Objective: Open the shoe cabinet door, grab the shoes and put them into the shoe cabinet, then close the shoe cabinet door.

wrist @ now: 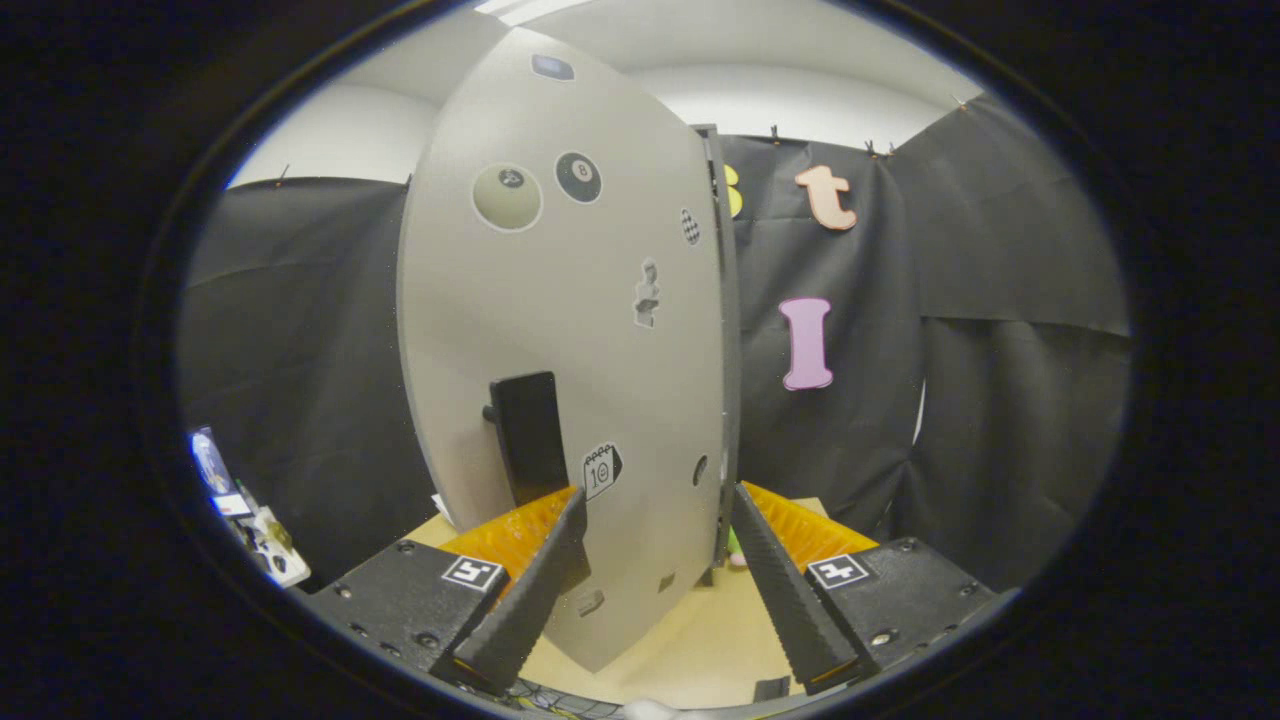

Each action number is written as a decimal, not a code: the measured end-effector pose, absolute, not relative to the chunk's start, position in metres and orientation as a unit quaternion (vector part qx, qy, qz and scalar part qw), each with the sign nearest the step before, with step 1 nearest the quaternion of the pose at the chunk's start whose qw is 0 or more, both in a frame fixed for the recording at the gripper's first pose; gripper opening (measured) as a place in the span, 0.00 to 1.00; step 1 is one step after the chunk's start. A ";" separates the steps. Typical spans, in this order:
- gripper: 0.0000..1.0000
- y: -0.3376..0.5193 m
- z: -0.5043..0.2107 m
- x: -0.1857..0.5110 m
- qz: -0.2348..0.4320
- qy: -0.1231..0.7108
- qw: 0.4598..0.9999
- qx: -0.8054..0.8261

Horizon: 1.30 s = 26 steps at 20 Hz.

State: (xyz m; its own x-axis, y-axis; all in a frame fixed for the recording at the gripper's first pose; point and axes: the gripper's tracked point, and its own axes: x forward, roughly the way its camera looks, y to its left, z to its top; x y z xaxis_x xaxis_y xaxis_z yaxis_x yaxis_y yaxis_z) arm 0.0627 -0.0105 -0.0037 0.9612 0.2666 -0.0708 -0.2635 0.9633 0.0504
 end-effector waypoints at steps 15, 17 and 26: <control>0.96 0.038 0.001 0.066 0.147 0.042 0.988 0.019; 0.96 0.038 0.005 0.061 0.141 0.041 0.989 0.014; 0.96 0.025 0.022 0.016 0.105 0.020 0.994 0.005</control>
State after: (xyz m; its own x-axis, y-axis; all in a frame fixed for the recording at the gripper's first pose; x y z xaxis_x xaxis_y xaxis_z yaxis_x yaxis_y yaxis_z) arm 0.0165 0.0248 0.0223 0.9772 0.2085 -0.0388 -0.2081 0.9780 0.0145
